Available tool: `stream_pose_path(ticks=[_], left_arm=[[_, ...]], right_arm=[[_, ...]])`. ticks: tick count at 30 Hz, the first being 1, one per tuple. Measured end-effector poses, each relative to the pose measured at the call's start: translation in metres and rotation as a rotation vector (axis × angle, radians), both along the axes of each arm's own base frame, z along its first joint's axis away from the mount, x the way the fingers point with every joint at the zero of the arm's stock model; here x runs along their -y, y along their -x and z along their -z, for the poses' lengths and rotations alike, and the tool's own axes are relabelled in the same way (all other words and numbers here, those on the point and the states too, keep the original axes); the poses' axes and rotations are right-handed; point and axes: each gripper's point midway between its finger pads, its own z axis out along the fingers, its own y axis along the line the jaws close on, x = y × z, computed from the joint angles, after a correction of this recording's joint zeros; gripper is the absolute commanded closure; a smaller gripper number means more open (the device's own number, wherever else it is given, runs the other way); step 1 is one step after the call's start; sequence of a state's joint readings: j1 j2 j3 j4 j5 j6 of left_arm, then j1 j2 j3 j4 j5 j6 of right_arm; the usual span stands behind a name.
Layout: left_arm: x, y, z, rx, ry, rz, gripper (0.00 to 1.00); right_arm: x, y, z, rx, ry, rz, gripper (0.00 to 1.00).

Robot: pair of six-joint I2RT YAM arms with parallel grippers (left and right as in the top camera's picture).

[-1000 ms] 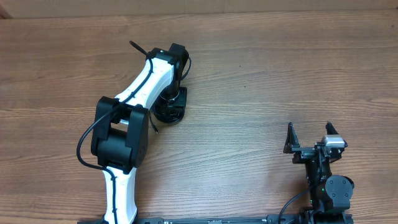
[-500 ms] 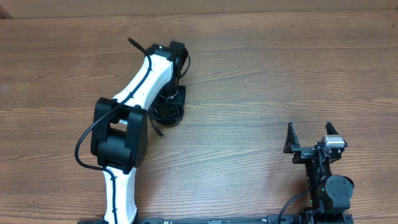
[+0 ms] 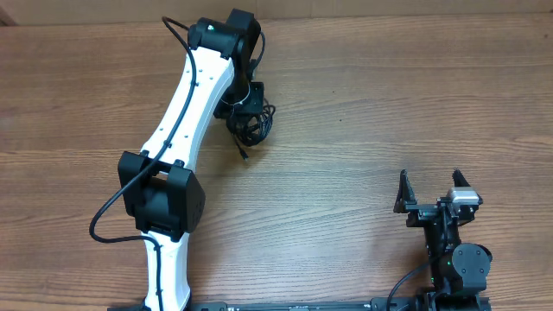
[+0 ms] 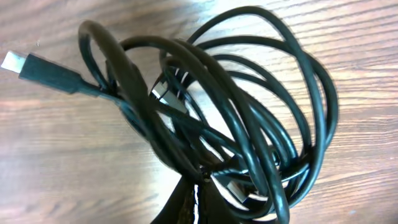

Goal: Untangle cables

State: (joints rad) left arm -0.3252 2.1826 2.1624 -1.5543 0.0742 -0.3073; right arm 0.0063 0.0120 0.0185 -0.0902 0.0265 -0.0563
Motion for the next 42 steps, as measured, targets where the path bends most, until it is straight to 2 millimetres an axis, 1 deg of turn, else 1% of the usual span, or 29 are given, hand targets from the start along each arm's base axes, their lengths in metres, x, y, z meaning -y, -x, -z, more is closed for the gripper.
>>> stream_pose_path(ticks=[4, 6, 8, 10, 13, 14, 15, 17, 18, 19, 20, 22, 23, 31, 39, 42], left_arm=[[-0.024, 0.012, 0.005, -0.036, -0.147, -0.093, 0.96], [-0.026, 0.018, 0.011, -0.062, -0.165, -0.094, 0.96], [-0.017, 0.023, 0.013, -0.092, -0.119, -0.062, 0.96], [0.000, 0.029, 0.013, -0.123, -0.027, -0.013, 0.96], [0.021, 0.037, 0.007, -0.163, 0.104, 0.037, 0.96], [0.026, 0.038, 0.004, -0.165, 0.137, 0.048, 0.93], [0.029, 0.037, 0.002, -0.160, 0.158, 0.057, 0.88], [0.033, 0.033, -0.002, -0.142, 0.183, 0.075, 0.52], [0.034, 0.032, -0.003, -0.136, 0.186, 0.076, 0.30], [0.034, 0.031, -0.002, -0.133, 0.186, 0.078, 0.18], [0.033, 0.031, -0.002, -0.130, 0.183, 0.079, 0.11], [0.033, 0.030, -0.002, -0.125, 0.174, 0.081, 0.05], [0.032, 0.029, -0.001, -0.122, 0.170, 0.082, 0.01], [0.039, 0.026, 0.000, -0.097, 0.162, 0.104, 0.00], [0.039, 0.027, 0.000, -0.097, 0.162, 0.105, 0.00], [0.039, 0.027, 0.000, -0.097, 0.162, 0.105, 0.00]], right_arm=[[0.000, 0.000, 0.000, 0.001, 0.000, 0.000, 0.00], [0.000, 0.000, 0.000, 0.000, 0.000, 0.000, 0.00], [0.000, 0.000, 0.000, 0.001, 0.000, 0.000, 0.00], [0.000, 0.000, 0.000, 0.000, 0.000, 0.000, 0.00], [0.000, 0.000, 0.000, 0.001, 0.000, 0.000, 0.00], [0.000, 0.000, 0.000, 0.001, 0.000, 0.000, 0.00], [0.000, 0.000, 0.000, 0.000, 0.000, 0.000, 0.00], [0.000, 0.000, 0.000, 0.000, 0.000, 0.000, 0.00], [0.000, 0.000, 0.000, 0.000, 0.000, 0.000, 0.00], [0.000, 0.000, 0.000, 0.000, 0.000, 0.000, 0.00], [0.000, 0.000, 0.000, 0.001, 0.000, 0.000, 0.00], [0.000, 0.000, 0.000, 0.001, 0.001, 0.000, 0.00], [0.000, 0.000, 0.000, 0.000, 0.000, 0.000, 0.00], [0.000, 0.000, 0.000, 0.000, 0.000, 0.000, 0.00], [0.000, 0.000, 0.000, 0.000, 0.000, 0.000, 0.00], [-0.005, 0.000, -0.008, 0.031, -0.023, -0.029, 0.00]])
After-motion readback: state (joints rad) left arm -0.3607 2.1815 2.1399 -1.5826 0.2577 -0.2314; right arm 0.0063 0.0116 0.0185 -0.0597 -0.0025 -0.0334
